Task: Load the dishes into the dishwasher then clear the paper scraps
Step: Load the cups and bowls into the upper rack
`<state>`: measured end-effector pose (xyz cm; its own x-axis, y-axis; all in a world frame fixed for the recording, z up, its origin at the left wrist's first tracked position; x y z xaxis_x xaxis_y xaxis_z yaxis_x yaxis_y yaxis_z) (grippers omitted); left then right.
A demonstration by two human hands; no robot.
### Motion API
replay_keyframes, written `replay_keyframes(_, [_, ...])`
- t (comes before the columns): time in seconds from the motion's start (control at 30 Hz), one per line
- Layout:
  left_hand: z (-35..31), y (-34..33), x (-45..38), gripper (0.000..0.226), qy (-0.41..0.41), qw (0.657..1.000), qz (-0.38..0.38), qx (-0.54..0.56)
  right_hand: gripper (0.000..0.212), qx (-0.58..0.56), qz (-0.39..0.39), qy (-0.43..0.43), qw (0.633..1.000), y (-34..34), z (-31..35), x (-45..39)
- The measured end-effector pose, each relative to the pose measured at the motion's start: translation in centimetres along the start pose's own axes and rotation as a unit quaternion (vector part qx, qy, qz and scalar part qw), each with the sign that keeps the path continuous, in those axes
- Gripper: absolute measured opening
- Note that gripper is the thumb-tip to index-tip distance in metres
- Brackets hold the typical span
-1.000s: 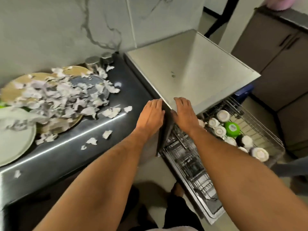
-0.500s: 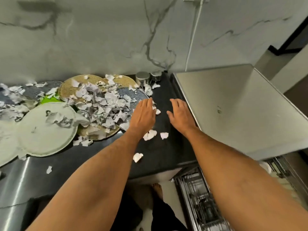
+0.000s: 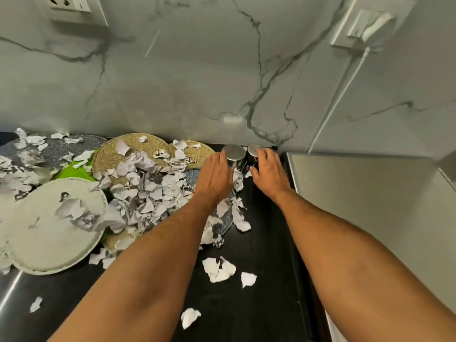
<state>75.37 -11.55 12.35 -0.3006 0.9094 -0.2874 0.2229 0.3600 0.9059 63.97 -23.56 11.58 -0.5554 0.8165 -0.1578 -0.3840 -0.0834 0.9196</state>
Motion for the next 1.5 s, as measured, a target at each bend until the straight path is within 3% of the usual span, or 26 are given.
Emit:
replay_keyframes(0.57, [0.7, -2.8, -5.9, 0.054, 0.005, 1.000, 0.029, 0.003, 0.066, -0.015, 0.069, -0.007, 0.997, -3.5, -1.9, -6.3])
replay_keyframes(0.83, [-0.6, -1.0, -4.7, 0.053, -0.005, 1.000, 0.019, 0.006, 0.060, -0.007, 0.015, -0.006, 1.000, -1.0, -1.8, -4.3])
replay_keyframes(1.17, [-6.9, 2.6, 1.2, 0.052, -0.087, 0.996, -0.010, 0.028, 0.059, -0.003, -0.089, -0.043, 0.995, 6.5, -1.7, 5.1])
replay_keyframes(1.5, [-17.0, 3.0, 15.1, 0.055, -0.207, 0.976, 0.024, 0.066, 0.065, 0.016, -0.101, -0.147, 0.984, 11.0, -4.5, 24.8])
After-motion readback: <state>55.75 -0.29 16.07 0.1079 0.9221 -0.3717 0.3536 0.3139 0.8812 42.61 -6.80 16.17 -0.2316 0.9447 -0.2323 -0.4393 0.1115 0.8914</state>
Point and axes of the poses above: each hand's wrist, its own x-axis away from the middle knuckle, its own y-axis out of the back of the hand, z = x × y, the point moved 6 cm from there along -x, towards the middle knuckle, and after that the axes turned 13 degrees about -y, right-handed, at the moved point
